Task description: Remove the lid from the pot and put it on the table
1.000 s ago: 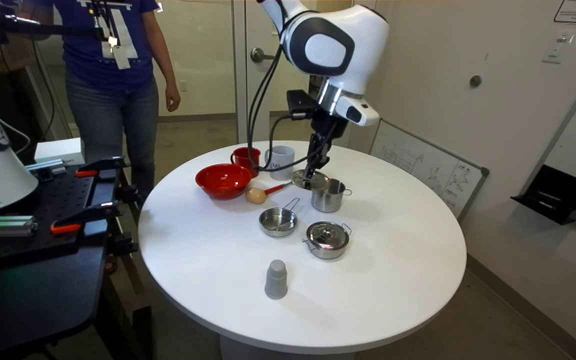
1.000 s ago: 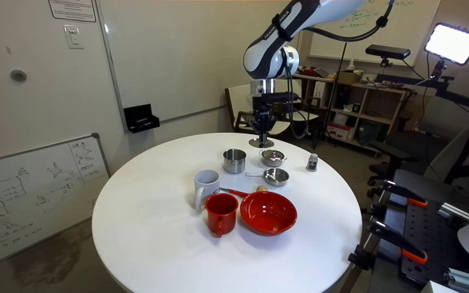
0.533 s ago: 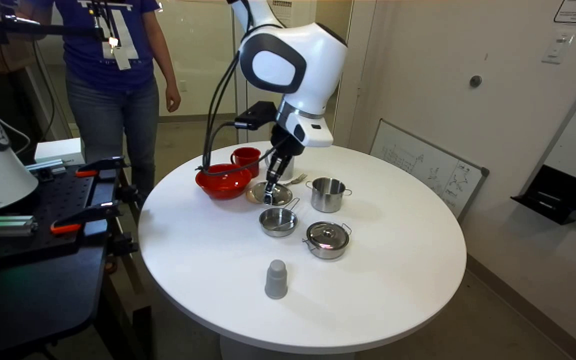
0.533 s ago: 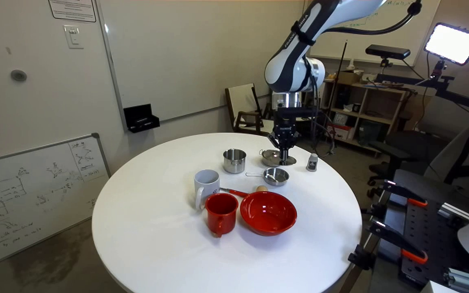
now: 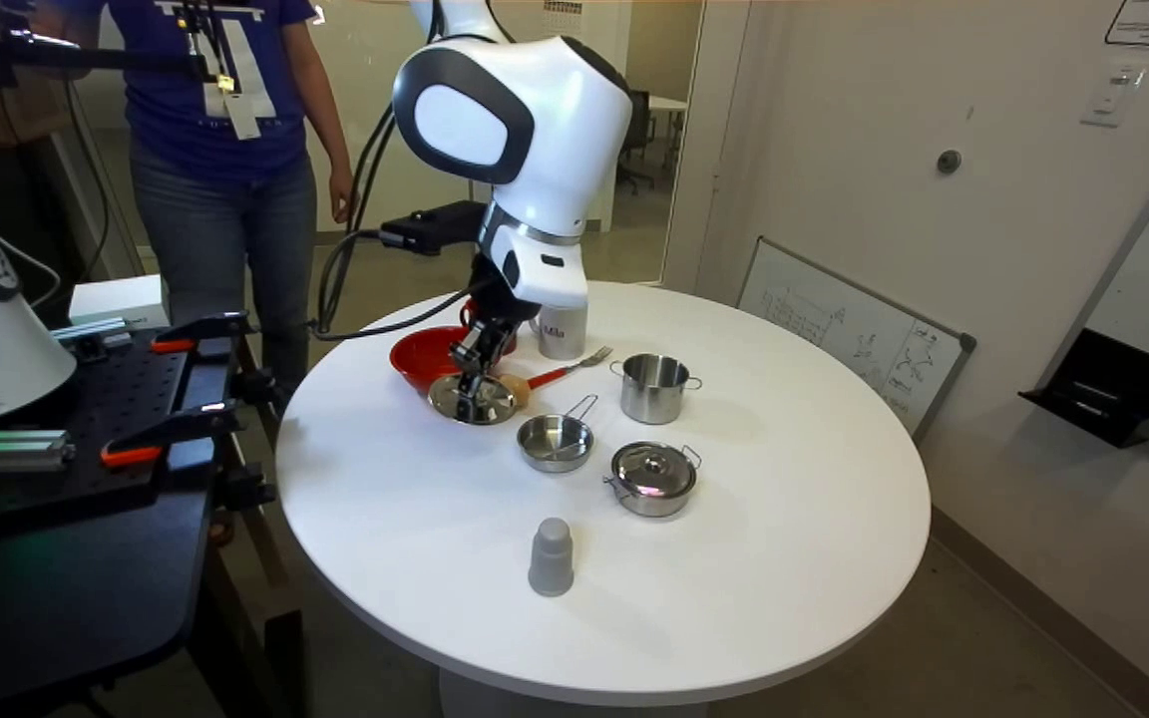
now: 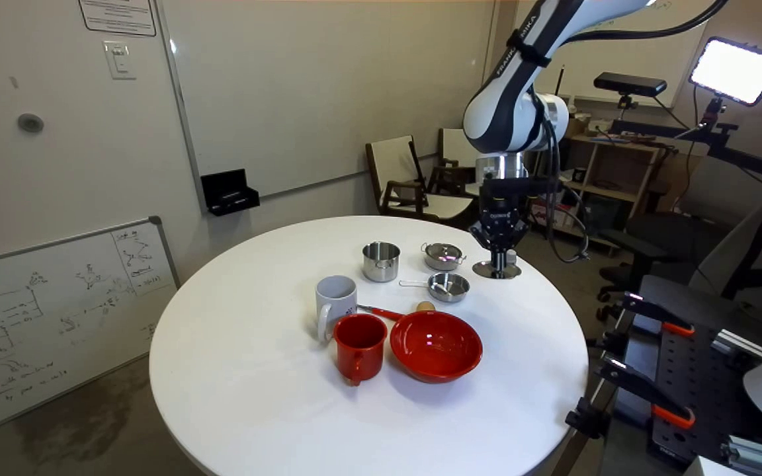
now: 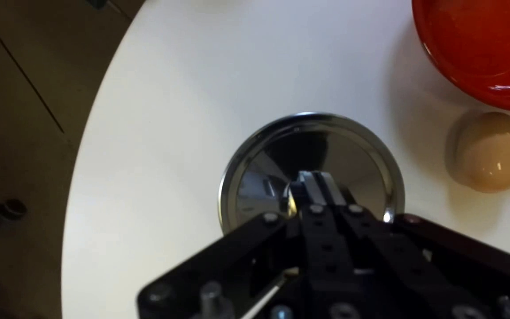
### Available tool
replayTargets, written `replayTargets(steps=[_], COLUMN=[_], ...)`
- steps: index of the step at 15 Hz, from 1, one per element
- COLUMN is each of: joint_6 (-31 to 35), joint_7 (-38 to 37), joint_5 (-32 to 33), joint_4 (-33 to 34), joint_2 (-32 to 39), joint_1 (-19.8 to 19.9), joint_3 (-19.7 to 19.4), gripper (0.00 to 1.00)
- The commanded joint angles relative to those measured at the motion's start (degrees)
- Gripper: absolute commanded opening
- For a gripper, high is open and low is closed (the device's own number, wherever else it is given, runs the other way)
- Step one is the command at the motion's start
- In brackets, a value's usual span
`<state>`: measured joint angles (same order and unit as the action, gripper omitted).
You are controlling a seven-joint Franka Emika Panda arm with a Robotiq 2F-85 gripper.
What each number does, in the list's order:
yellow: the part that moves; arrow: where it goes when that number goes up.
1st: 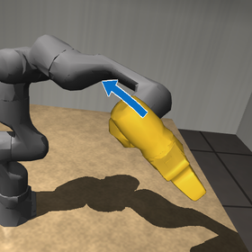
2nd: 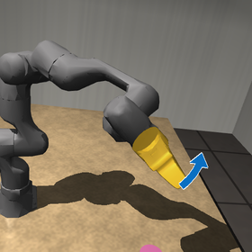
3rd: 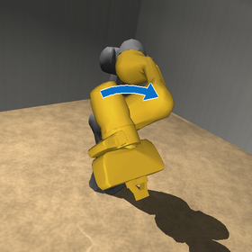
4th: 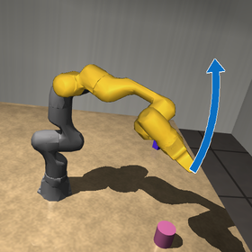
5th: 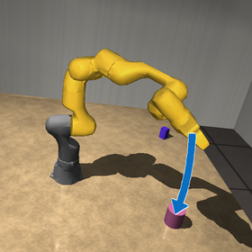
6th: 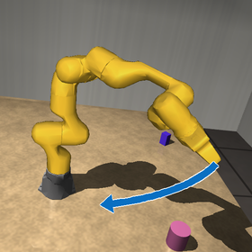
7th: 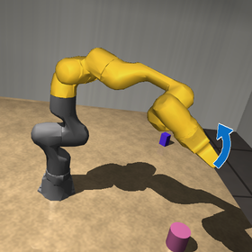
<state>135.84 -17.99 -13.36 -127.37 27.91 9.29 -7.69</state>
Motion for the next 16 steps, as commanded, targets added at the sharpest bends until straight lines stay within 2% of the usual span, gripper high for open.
replayTargets(steps=[1,4,6,16], joint_6=[-0.21,-0.20,-0.98,3.80], joint_7=[0.20,0.20,-1.46,-2.02], joint_5=[-0.28,-0.27,0.98,-1.65], joint_4=[-0.09,-0.36,2.15,4.83], joint_2=[-0.40,-1.09,1.90,8.66], joint_1=[-0.50,-0.52,-0.88,1.73], joint_3=[-0.57,-0.57,-1.45,-3.45], gripper=[0.02,0.02,0.00,0.00])
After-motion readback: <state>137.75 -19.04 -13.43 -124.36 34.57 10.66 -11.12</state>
